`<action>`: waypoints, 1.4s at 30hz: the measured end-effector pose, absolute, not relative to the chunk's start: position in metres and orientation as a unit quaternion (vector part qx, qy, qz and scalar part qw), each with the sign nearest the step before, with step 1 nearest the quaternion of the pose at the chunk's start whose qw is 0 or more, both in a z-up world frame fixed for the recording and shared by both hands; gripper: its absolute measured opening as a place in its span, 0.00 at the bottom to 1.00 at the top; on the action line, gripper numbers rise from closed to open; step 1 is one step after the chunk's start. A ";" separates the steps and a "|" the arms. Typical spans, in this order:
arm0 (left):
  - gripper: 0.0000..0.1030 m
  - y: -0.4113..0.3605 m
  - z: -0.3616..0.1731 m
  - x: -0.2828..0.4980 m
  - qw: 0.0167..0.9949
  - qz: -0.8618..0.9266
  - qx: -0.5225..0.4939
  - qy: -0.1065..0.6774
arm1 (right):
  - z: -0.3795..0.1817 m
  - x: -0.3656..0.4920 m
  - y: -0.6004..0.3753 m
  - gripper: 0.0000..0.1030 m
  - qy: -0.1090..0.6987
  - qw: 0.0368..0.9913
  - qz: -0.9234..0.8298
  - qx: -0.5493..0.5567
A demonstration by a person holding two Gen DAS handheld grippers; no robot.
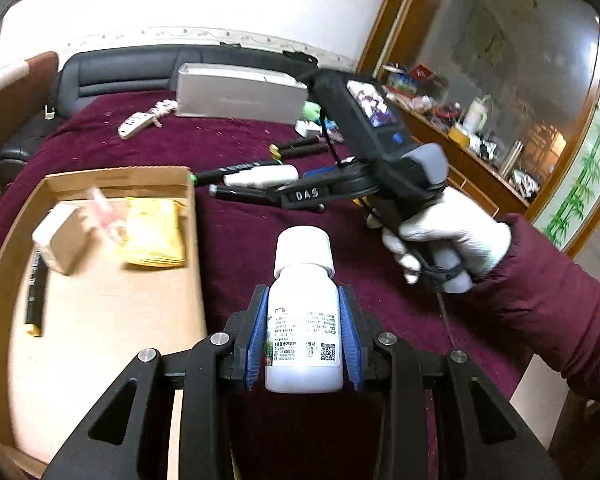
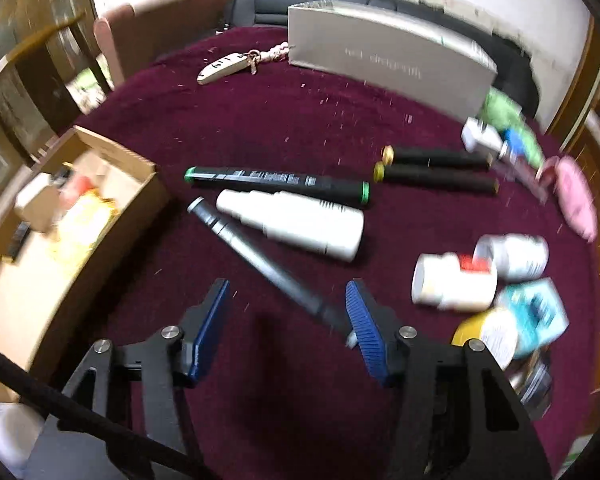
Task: Organize objects
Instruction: 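Grasp the black marker with the right gripper while left holds bottle, then carry the bottle and marker over the box and lower them inside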
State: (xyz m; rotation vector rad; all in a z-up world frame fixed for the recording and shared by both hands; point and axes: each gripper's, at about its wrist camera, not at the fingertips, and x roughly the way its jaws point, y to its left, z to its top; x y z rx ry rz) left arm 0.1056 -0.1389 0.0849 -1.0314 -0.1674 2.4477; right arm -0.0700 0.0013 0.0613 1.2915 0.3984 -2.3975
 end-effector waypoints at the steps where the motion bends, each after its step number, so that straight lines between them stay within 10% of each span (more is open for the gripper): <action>1: 0.28 -0.146 0.086 0.106 0.236 0.895 -0.373 -0.065 | 0.059 -0.074 -0.004 0.56 0.145 0.195 -0.851 0.465; 8: 0.28 -0.179 0.081 0.107 0.218 0.900 -0.366 -0.097 | 0.039 -0.091 -0.025 0.52 0.172 0.192 -0.829 0.496; 14: 0.28 -0.205 0.072 0.108 0.188 0.903 -0.366 -0.124 | 0.042 -0.083 -0.032 0.13 0.152 0.207 -0.820 0.511; 42: 0.28 -0.280 0.049 0.050 0.110 0.884 -0.431 -0.147 | 0.069 -0.013 -0.101 0.13 -0.091 0.372 -0.745 0.546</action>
